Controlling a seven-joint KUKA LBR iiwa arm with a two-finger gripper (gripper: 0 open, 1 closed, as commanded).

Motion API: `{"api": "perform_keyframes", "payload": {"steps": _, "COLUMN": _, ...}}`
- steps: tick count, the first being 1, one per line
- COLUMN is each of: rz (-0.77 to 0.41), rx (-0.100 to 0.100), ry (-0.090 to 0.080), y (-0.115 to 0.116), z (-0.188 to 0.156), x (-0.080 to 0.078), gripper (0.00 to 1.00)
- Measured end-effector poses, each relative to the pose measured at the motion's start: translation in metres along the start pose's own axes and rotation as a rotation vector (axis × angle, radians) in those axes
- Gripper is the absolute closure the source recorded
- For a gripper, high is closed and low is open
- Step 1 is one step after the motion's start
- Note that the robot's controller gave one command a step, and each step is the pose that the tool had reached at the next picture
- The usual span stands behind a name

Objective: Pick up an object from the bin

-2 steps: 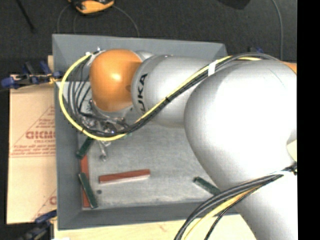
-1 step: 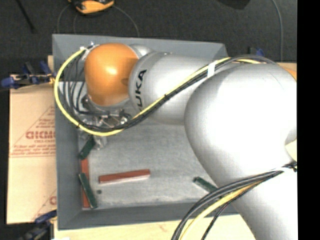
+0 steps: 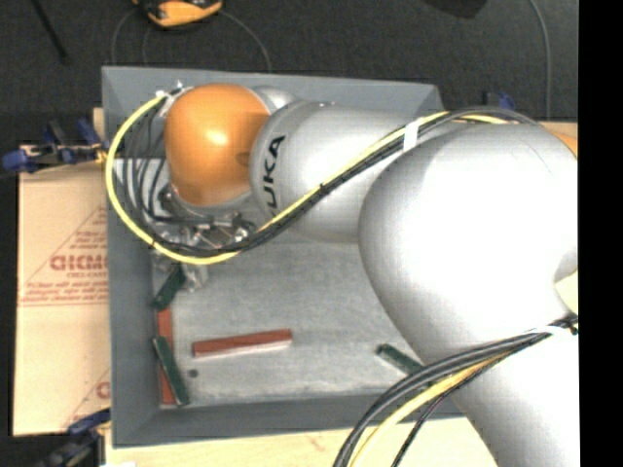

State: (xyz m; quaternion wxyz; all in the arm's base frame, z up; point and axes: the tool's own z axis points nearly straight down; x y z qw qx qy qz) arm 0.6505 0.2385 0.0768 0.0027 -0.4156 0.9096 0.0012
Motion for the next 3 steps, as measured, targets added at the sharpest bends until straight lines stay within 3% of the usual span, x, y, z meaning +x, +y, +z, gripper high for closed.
{"api": "perform_keyframes", "payload": {"steps": 1, "rz": 0.008, "rx": 0.001, "ry": 0.001, "y": -0.023, "z": -0.095, "x": 0.018, "gripper": 1.0}}
{"api": "perform_keyframes", "payload": {"steps": 2, "rz": 0.009, "rx": 0.0, "ry": 0.001, "y": -0.023, "z": -0.095, "x": 0.018, "gripper": 1.0}}
{"api": "perform_keyframes", "payload": {"steps": 3, "rz": 0.005, "rx": 0.001, "ry": 0.003, "y": -0.035, "z": -0.128, "x": 0.033, "gripper": 1.0}}
